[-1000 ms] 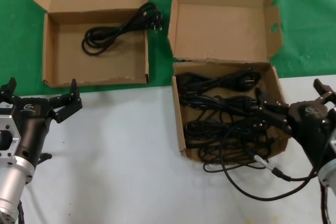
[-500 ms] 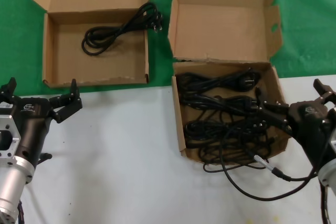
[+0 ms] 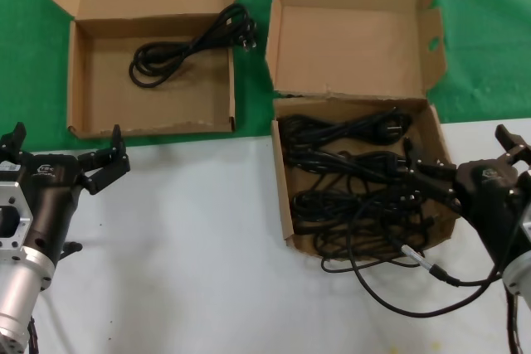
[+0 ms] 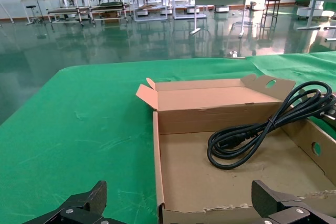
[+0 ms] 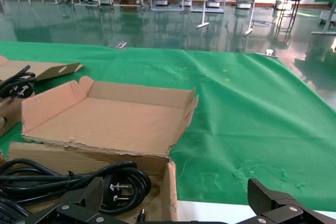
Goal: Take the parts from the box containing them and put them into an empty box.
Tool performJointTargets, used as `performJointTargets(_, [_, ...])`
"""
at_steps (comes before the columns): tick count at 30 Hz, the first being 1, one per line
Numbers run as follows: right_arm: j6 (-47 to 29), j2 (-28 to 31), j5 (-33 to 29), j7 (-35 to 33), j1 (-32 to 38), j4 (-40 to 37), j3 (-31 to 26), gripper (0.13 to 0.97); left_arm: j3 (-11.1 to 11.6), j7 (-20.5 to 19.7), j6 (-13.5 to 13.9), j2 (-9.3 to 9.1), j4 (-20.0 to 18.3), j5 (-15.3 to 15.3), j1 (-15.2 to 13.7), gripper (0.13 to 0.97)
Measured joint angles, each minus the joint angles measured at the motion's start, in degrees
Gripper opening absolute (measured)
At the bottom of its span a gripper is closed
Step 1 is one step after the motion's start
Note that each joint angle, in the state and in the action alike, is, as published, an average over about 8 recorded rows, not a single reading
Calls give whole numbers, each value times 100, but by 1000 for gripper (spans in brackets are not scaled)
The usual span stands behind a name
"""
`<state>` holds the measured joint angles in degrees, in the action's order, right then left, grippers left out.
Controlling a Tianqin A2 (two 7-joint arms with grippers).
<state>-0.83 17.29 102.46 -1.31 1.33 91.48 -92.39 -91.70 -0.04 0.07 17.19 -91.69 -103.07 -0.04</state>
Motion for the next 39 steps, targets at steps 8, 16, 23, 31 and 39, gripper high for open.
performJointTargets(8, [0,0,0,0,0,0,0,966,0,0,0,0,0,0,0,966])
performJointTargets(16, [0,0,0,0,0,0,0,966,0,0,0,0,0,0,0,966])
performJointTargets(23, [0,0,0,0,0,0,0,966,0,0,0,0,0,0,0,966])
performJointTargets(31, [0,0,0,0,0,0,0,966,0,0,0,0,0,0,0,966])
performJointTargets(39, [0,0,0,0,0,0,0,966,0,0,0,0,0,0,0,966])
